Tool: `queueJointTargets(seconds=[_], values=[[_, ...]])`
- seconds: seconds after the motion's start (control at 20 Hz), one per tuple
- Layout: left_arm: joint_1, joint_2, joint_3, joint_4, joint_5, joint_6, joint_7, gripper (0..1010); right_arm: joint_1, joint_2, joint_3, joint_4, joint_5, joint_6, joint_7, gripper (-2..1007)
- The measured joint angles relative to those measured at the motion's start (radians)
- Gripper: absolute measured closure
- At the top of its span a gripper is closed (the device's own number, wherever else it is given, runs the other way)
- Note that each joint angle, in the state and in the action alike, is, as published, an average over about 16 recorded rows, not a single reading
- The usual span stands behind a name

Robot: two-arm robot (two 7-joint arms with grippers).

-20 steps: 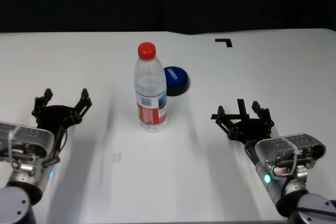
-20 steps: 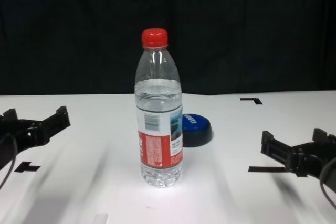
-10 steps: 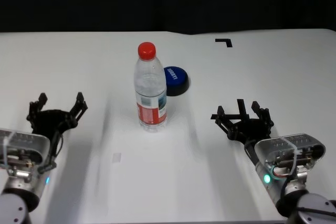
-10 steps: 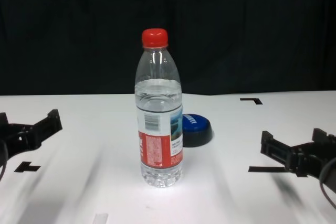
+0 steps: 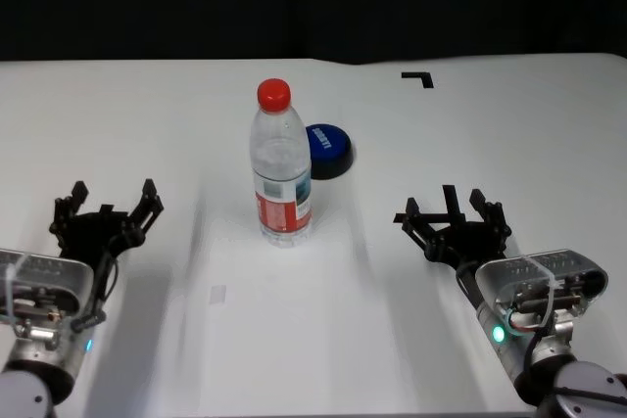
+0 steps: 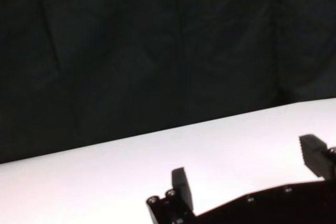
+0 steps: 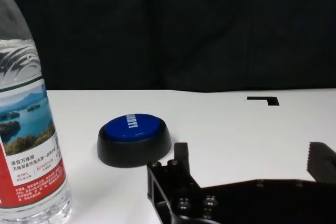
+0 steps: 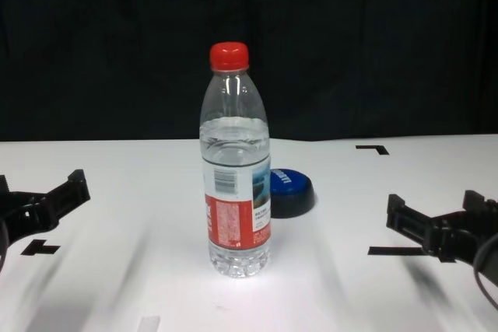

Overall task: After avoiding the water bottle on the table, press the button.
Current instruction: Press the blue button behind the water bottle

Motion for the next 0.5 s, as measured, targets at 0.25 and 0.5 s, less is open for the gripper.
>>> queueJointTargets(seconds=[0.25, 0.5], values=[[0.011, -0.005, 0.002, -0.006, 0.000, -0.001, 0.000, 7, 0.000, 0.000, 0.000, 0.000, 0.000, 0.000, 0.000, 2], [0.018, -0.010, 0.006, -0.009, -0.002, -0.003, -0.002, 7, 0.000, 0.000, 0.000, 0.000, 0.000, 0.000, 0.000, 2]])
